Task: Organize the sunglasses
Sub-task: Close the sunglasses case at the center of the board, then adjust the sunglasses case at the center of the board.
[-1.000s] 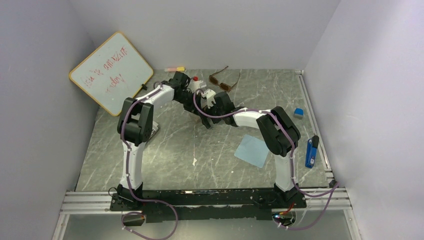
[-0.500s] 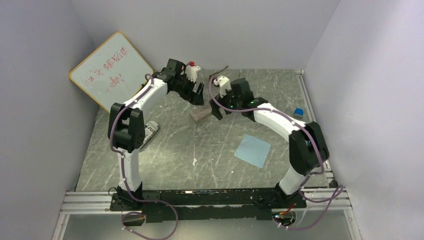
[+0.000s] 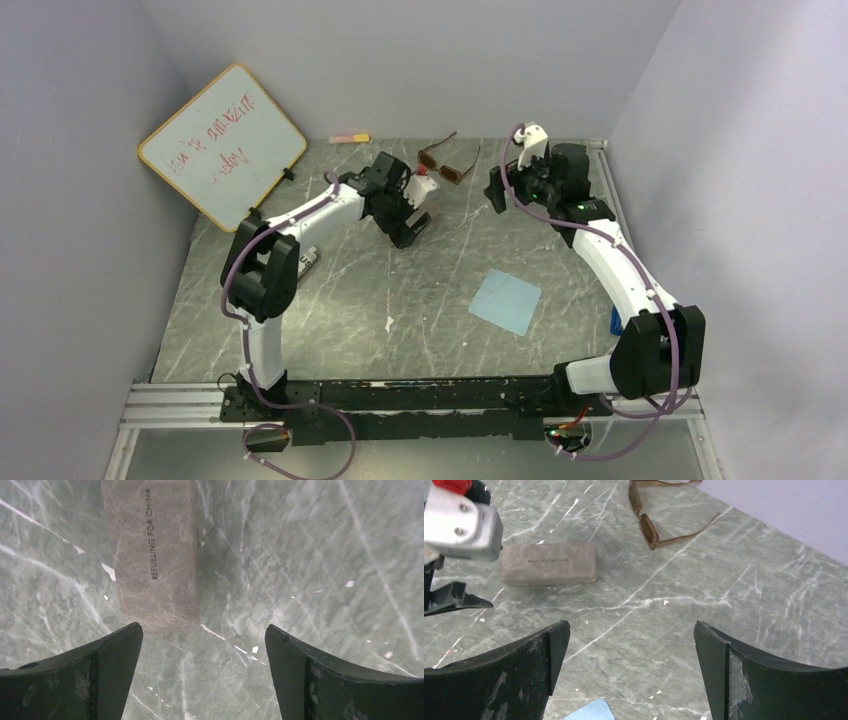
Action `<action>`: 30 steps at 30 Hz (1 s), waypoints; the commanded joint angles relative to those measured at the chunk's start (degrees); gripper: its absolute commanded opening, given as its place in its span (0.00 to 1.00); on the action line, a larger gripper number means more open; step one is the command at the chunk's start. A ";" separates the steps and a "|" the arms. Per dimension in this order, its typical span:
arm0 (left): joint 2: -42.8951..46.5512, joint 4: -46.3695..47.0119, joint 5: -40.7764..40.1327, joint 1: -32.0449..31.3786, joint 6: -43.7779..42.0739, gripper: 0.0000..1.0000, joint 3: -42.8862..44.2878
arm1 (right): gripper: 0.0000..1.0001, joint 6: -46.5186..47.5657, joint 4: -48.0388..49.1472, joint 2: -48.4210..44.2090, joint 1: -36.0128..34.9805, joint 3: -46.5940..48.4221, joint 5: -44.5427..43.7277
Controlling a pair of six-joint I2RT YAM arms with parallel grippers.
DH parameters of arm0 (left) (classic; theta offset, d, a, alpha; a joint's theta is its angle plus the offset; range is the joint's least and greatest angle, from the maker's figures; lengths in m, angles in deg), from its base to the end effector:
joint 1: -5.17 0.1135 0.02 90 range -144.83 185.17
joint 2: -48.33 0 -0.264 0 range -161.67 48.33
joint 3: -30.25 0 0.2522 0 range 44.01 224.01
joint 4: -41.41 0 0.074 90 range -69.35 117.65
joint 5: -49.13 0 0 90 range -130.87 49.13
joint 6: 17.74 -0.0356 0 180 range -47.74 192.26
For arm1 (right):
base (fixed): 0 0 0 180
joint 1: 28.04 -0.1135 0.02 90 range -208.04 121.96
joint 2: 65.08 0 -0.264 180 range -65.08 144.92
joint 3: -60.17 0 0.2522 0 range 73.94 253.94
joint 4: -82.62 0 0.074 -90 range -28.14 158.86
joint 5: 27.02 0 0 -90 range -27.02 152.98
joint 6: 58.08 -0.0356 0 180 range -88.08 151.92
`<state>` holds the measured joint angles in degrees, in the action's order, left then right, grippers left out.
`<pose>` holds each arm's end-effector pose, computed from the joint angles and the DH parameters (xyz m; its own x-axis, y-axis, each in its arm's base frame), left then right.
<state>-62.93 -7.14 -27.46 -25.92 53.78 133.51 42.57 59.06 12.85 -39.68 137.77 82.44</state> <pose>0.3600 -0.2267 0.2338 -0.4838 0.6518 -0.5841 0.8067 0.5909 -0.0088 0.3065 0.0752 0.3266 -0.2995 -0.2396 -0.9235 -0.5535 0.8321 -0.0364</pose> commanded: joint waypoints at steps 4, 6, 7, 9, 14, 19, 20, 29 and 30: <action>2.01 7.77 -15.22 -2.07 -3.46 0.97 -3.73 | 1.00 -1.78 2.51 -1.60 2.84 -1.38 6.08; 1.09 8.02 -17.00 -2.20 -3.86 0.97 -3.46 | 1.00 -1.78 2.64 -1.87 3.07 -1.59 6.40; 0.57 7.83 -17.42 -2.22 -4.07 0.97 -3.23 | 1.00 -1.78 2.68 -1.92 3.20 -1.74 6.51; -0.03 7.80 -17.55 -2.22 -4.11 0.97 -3.17 | 1.00 -1.78 2.83 -1.91 3.43 -1.86 6.70; -1.94 6.70 -16.20 -2.22 -3.76 0.97 -2.21 | 1.00 -1.78 3.10 -1.65 3.72 -2.05 7.17; -4.39 7.00 -16.79 -2.22 -3.45 0.97 -1.72 | 1.00 -1.84 3.38 -1.80 4.08 -2.51 7.15; -4.81 7.47 -17.61 -2.22 -3.42 0.97 -1.77 | 1.00 -1.86 3.39 -1.82 4.15 -2.49 7.25; -8.28 8.85 -23.89 -2.17 -2.51 0.97 1.51 | 1.00 -2.30 3.64 -1.37 4.55 -2.75 7.87; -8.61 9.19 -24.67 -2.21 -2.57 0.97 1.82 | 1.00 -2.33 3.65 -1.38 4.61 -2.75 7.93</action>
<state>-70.30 -0.30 -47.81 -27.91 50.74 131.69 40.98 59.52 12.13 -35.44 135.30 89.09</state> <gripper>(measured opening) 0.968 0.997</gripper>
